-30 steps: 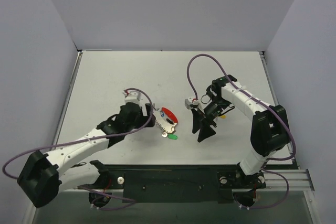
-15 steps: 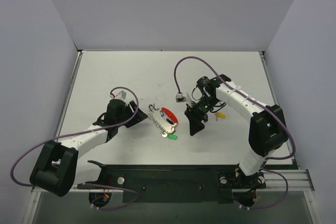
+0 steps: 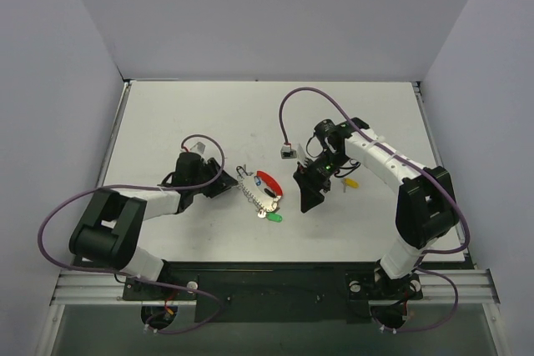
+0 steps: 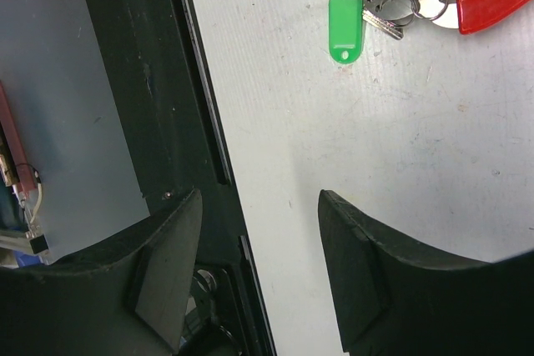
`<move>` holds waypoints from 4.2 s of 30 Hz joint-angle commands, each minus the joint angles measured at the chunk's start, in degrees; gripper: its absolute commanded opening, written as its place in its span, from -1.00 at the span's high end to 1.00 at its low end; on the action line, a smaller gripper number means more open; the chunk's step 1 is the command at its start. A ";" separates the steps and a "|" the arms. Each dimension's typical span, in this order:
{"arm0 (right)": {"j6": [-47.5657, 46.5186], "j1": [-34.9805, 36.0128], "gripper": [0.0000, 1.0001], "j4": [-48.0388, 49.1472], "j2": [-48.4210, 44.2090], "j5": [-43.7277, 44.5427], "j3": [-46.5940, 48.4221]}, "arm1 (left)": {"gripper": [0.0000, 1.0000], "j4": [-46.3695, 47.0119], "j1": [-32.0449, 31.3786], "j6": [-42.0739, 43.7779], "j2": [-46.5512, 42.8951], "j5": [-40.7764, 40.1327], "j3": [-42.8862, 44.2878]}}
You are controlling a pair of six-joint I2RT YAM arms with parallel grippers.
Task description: Put the keys on the keyring
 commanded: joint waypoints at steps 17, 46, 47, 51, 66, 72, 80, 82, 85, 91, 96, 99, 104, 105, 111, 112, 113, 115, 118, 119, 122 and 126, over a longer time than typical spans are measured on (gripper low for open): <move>-0.09 -0.07 -0.06 -1.68 -2.49 -1.58 -0.77 | 0.28 0.15 0.35 -1.73 6.42 -1.80 6.71; -0.71 -0.07 -0.06 -2.12 -3.19 -1.75 -0.68 | 0.88 5.07 -0.71 -4.98 8.97 1.80 6.36; -0.79 -0.07 -0.06 -2.20 -3.28 -1.75 -0.77 | 0.94 5.25 -0.71 -4.98 8.71 1.98 6.53; -1.06 -0.07 -0.07 -2.29 -3.63 -1.75 -0.77 | 1.00 4.55 -0.62 -4.02 7.92 2.68 7.67; -2.29 -1.47 -0.06 -3.70 -5.12 -3.33 -0.33 | 1.00 -23.09 -4.91 18.11 0.71 0.59 30.51; -3.25 -4.54 -0.06 -4.93 -7.32 -5.97 0.02 | 1.00 -38.66 -10.19 33.57 -0.09 -5.92 44.93; -4.22 -8.06 -0.07 -5.45 -9.43 -7.64 -0.50 | 1.00 -49.77 -18.28 42.56 4.04 -10.67 54.79; -4.40 -8.41 -0.07 -5.54 -9.61 -7.73 -0.42 | 1.00 -48.99 -20.03 42.74 5.45 -11.20 53.48; -4.66 -9.03 -0.07 -5.63 -10.05 -8.08 -0.68 | 1.00 -46.09 -22.14 41.69 7.20 -11.64 50.22; -5.10 -9.91 -0.08 -5.63 -10.49 -8.61 -1.12 | 1.00 -41.52 -25.31 39.23 7.22 -12.78 43.46; -5.45 -9.91 -0.08 -5.54 -10.05 -8.70 -1.38 | 1.00 -36.86 -26.90 36.95 3.61 -12.52 35.46; -5.63 -9.91 -0.08 -5.63 -9.87 -8.79 -1.56 | 1.00 -32.04 -26.98 35.45 0.28 -12.43 28.80; -5.89 -9.82 -0.08 -5.63 -9.61 -8.79 -1.73 | 1.00 -23.94 -26.81 33.08 -4.21 -14.79 20.08; -5.98 -9.82 -0.08 -5.54 -9.35 -8.96 -1.74 | 1.00 -22.02 -26.90 32.29 -5.52 -14.89 18.07; -6.07 -9.82 -0.08 -5.54 -9.08 -8.96 -1.91 | 1.00 -19.01 -26.46 33.15 -12.91 -25.77 12.78; -6.15 -9.82 -0.08 -5.54 -9.00 -9.05 -2.00 | 1.00 -19.01 -26.54 33.77 -14.66 -26.75 12.51; -6.16 -9.82 -0.08 -5.54 -8.99 -9.05 -2.00 | 1.00 -19.27 -26.11 34.74 -15.46 -27.37 12.25; -6.24 -9.65 -0.08 -5.54 -8.82 -9.05 -2.09 | 1.00 -20.67 -25.23 35.71 -16.96 -26.50 12.33; -6.33 -9.65 -0.08 -5.63 -8.82 -8.96 -2.09 | 1.00 -22.69 -25.23 36.50 -17.84 -25.00 12.07; -6.33 -9.65 -0.08 -5.54 -8.91 -8.96 -2.09 | 1.00 -22.79 -25.31 36.15 -18.10 -24.48 11.81; -6.51 -9.56 -0.08 -5.54 -8.73 -9.05 -2.09 | 1.00 -22.70 -25.32 32.92 -18.98 -22.81 9.62; -6.51 -9.47 -0.08 -5.54 -8.38 -8.96 -2.26 | 1.00 -22.17 -25.40 25.28 -19.33 -20.43 6.28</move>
